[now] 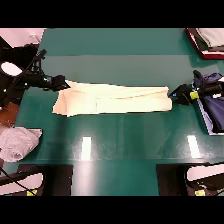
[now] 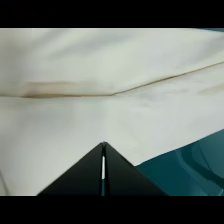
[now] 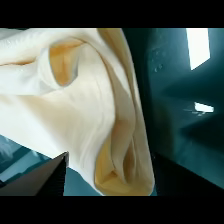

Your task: Fold the shirts.

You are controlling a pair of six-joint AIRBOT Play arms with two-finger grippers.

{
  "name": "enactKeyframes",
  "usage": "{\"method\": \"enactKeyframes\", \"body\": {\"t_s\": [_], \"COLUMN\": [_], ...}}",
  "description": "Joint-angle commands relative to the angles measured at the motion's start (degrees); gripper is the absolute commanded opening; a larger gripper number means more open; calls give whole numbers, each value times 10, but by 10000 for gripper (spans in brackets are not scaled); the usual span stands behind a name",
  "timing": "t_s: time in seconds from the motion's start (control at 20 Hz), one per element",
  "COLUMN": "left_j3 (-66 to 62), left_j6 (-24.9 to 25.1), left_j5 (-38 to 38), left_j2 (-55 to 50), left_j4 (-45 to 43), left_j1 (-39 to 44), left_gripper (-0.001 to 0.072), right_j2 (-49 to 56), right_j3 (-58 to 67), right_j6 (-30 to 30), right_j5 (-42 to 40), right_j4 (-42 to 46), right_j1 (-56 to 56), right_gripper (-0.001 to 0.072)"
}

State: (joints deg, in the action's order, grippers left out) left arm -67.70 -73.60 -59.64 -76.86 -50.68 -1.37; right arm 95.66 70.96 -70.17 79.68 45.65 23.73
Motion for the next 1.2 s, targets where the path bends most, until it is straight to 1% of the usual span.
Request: {"method": "enactKeyframes", "body": {"t_s": [0.0, 0.25, 0.3, 0.35, 0.4, 0.45, 0.5, 0.55, 0.65, 0.7, 0.85, 1.0, 1.15], "left_j3": [-1, -1, -1, -1, -1, -1, -1, -1, -1, -1, -4, -37, -109], "left_j6": [2, 1, 1, 1, 0, 1, 0, -1, -2, -12, -14, -14, -14], "left_j5": [-2, 12, 13, 12, 11, 9, 8, 7, 7, 7, 12, 32, 53], "left_j2": [0, 0, 0, 0, 0, 0, 0, 0, 0, -2, -16, -57, -137], "left_j4": [1, 1, 1, 1, 1, 1, 1, 1, 2, 2, 28, 27, 26], "left_j1": [45, 91, 94, 97, 97, 97, 97, 97, 97, 97, 100, 143, 205], "left_gripper": [24, 24, 25, 25, 25, 24, 24, 24, 24, 23, 23, 23, 23], "right_j2": [38, 70, 74, 75, 75, 75, 74, 73, 72, 71, 63, 31, 12], "right_j3": [-15, -15, -15, -15, -15, -10, -4, 7, 41, 66, 135, 203, 285], "right_j6": [33, 38, 39, 49, 53, 59, 69, 77, 76, 76, 45, 19, -7], "right_j5": [-4, -28, -37, -44, -52, -52, -48, -40, -8, 19, 70, 69, 71], "right_j4": [-73, -78, -79, -82, -82, -82, -82, -82, -82, -82, -87, -87, -87], "right_j1": [2, -42, -52, -59, -66, -70, -73, -73, -73, -74, -91, -131, -183], "right_gripper": [598, 597, 586, 494, 340, 225, 81, 18, 17, 16, 15, 14, 13]}}
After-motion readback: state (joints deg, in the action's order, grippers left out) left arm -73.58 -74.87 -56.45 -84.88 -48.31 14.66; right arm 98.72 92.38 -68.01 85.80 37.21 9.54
